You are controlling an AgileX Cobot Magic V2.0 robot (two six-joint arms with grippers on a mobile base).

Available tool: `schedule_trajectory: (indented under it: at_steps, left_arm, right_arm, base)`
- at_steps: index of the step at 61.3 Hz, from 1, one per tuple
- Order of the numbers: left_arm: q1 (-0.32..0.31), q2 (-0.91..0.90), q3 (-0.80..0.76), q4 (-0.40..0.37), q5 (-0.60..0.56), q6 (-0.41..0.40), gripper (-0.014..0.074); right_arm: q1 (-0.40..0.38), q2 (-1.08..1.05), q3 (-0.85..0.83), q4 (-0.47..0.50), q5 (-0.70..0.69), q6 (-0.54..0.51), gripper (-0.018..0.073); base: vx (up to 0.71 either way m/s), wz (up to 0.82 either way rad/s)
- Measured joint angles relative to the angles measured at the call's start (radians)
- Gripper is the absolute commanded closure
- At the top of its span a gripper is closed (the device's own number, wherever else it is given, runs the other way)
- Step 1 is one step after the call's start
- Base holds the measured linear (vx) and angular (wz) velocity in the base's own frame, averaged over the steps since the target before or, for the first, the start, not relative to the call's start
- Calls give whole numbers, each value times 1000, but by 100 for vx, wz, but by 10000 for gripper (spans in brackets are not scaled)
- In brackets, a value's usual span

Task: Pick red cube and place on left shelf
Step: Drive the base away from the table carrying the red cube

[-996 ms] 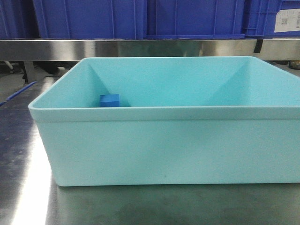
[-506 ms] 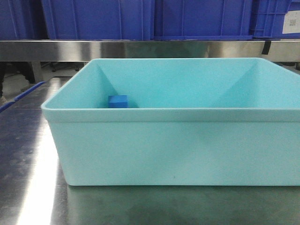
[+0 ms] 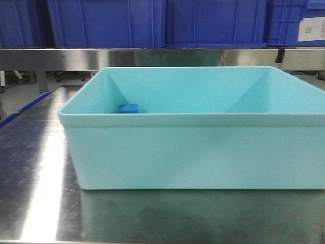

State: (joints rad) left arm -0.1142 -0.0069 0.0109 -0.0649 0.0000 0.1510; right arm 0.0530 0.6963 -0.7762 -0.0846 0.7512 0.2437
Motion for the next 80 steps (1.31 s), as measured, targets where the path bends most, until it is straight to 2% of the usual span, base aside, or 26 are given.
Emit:
schedule_trajectory:
  at_steps: [47, 80]
  left_arm:
    - [0, 0, 0, 2, 0, 0, 491]
    - [0, 0, 0, 2, 0, 0, 491]
  right_arm:
    - [0, 0, 0, 0, 0, 0, 501]
    - [0, 0, 0, 0, 0, 0, 501]
  base:
    - [-12, 33]
    - [-20, 49]
